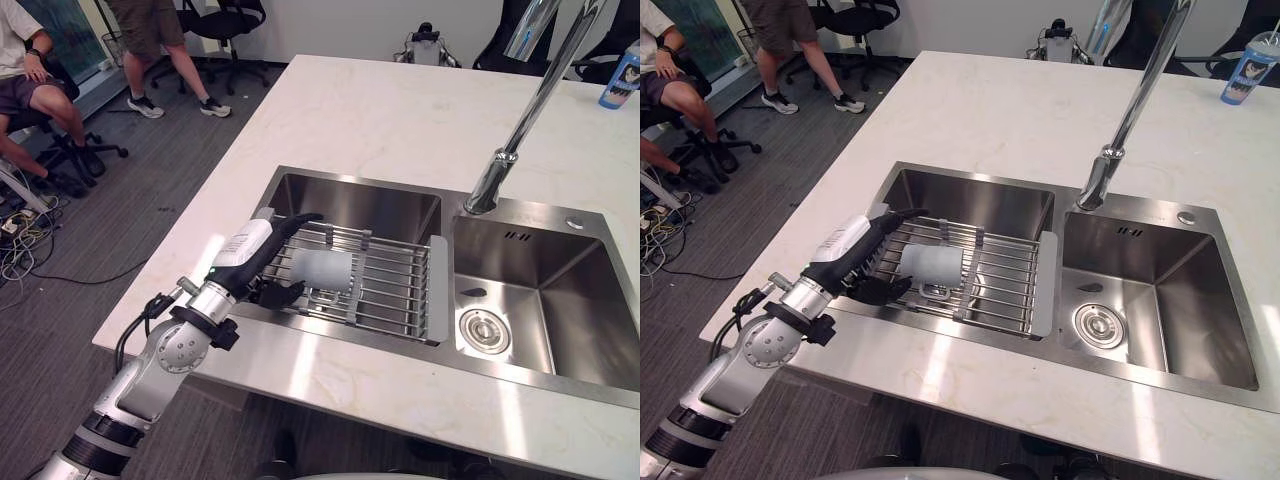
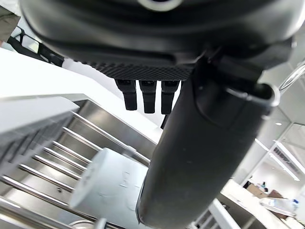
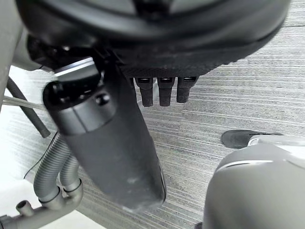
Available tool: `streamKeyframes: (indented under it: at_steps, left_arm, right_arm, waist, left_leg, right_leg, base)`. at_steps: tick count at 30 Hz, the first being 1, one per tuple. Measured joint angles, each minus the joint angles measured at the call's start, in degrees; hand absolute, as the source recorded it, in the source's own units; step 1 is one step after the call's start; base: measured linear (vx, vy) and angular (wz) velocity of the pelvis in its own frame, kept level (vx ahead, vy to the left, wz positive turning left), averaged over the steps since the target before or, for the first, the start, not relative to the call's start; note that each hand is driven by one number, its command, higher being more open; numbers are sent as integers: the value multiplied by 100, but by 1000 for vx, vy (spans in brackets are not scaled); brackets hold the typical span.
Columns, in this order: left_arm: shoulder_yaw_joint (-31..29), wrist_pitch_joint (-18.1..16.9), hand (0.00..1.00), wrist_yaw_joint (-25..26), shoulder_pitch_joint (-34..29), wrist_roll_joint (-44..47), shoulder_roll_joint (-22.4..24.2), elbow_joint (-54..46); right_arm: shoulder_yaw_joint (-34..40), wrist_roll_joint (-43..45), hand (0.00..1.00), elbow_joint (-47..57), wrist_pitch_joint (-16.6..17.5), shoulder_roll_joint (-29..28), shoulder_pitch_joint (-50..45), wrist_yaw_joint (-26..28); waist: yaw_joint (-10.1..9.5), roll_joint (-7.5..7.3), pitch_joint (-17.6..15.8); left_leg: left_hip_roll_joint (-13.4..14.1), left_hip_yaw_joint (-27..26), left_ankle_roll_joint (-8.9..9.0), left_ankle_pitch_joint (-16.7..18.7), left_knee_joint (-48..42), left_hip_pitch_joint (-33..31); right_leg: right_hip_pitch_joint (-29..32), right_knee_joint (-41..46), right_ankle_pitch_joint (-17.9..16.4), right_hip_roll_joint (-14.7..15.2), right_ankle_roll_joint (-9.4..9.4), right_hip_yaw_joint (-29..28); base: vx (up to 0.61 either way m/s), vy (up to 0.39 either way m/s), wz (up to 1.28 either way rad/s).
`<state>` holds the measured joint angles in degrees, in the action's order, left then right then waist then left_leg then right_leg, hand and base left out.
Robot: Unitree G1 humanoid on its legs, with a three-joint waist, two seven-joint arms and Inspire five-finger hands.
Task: Walk over to the sink, pick up the cup, carry it to the dishwasher, place the cup inside the dishwasher, then close the dishwasher door
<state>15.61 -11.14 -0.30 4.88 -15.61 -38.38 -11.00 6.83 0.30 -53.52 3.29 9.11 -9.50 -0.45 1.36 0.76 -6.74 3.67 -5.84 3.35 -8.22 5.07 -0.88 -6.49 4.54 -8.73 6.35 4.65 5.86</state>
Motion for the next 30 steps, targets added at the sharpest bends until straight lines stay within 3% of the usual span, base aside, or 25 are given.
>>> streamKeyframes:
  at_steps: [13, 24, 25, 30]
  left_arm:
    - [538, 203, 90, 15, 90, -262, 797, 611]
    - [604, 568, 90, 293, 1346, -1523, 1038, 1930]
    - [622, 568, 30, 298, 1443, -1576, 1036, 2006]
    - [1018, 587, 30, 299, 2318, -2023, 883, 2464]
  right_arm:
    - [-74, -62, 90, -121, -82, -11, -8, -32]
    - [17, -44, 90, -121, -111, -32, 128, -91]
    - [30, -41, 90, -121, -113, -33, 127, -94]
    - [66, -17, 90, -100, -111, -26, 361, -95]
  waist:
    - [126, 36, 21]
    - [266, 47, -119]
    - [264, 46, -125]
    - [289, 85, -323]
  left_leg:
    - [1, 12, 19, 16, 30, -15]
    - [17, 7, 35, 27, 2, -269]
    - [15, 5, 37, 28, 2, -274]
    - [28, -37, 46, 35, 2, -275]
  right_leg:
    - [-17, -54, -3, -3, -5, 20]
    - [224, -65, 0, -19, -6, 21]
    - [224, -65, 2, -18, -7, 21]
    - [244, -71, 7, -23, -15, -18]
  base:
    - [0, 0, 0]
    - [4, -1, 0]
    - [45, -9, -1]
    - [-2, -5, -3]
